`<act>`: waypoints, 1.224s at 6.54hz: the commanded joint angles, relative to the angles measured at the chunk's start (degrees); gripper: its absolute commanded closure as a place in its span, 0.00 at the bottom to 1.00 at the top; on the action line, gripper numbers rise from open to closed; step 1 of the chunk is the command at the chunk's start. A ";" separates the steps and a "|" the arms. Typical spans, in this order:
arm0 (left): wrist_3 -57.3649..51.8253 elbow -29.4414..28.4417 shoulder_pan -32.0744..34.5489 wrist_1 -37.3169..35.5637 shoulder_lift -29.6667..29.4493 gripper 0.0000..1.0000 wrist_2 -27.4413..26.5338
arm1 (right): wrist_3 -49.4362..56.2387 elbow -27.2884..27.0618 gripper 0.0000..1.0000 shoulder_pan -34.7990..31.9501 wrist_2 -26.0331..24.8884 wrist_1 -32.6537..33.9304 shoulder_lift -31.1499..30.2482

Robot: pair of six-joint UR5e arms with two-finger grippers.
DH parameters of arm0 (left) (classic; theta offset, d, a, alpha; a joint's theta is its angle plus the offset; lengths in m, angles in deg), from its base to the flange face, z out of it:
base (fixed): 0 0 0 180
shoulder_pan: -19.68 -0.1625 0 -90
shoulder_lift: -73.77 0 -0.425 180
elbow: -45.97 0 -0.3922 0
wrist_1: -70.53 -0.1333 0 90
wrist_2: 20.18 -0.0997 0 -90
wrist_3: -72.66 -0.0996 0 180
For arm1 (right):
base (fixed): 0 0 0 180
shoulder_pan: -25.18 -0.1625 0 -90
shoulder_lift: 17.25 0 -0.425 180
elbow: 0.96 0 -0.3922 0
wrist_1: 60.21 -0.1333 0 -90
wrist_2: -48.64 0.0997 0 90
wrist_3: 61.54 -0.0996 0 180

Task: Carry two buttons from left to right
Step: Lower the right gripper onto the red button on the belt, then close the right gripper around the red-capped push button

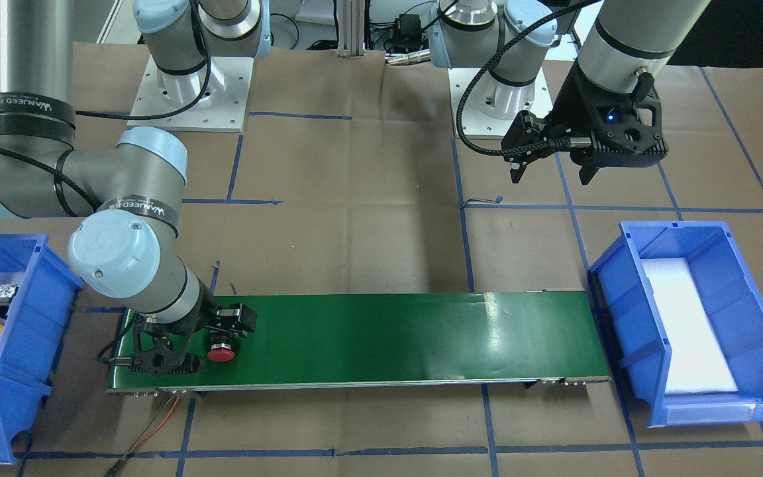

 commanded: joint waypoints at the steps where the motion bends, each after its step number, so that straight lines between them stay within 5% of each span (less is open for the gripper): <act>1: 0.00 0.00 0.00 0.00 0.03 0.00 0.00 | 0.08 -0.26 0.28 0.08 -0.84 -0.51 0.69; 2: 0.00 0.00 0.00 0.00 -0.06 0.00 0.00 | 0.60 -0.17 0.72 0.16 -1.02 -0.96 0.51; 3: 0.00 0.00 0.00 0.00 0.03 0.00 0.00 | 0.87 0.00 0.94 0.34 -1.63 -3.05 0.07; 4: 0.00 0.00 0.00 0.00 0.03 0.00 0.00 | 1.31 0.09 0.95 0.77 -5.55 -3.59 -0.80; 7: 0.00 0.00 0.00 0.00 -0.06 0.00 0.00 | 1.92 4.11 0.95 5.24 -5.86 -6.57 -8.78; 8: 0.00 0.00 0.00 0.00 0.03 0.00 0.00 | 6.28 7.88 0.94 10.74 -5.25 -15.20 -9.94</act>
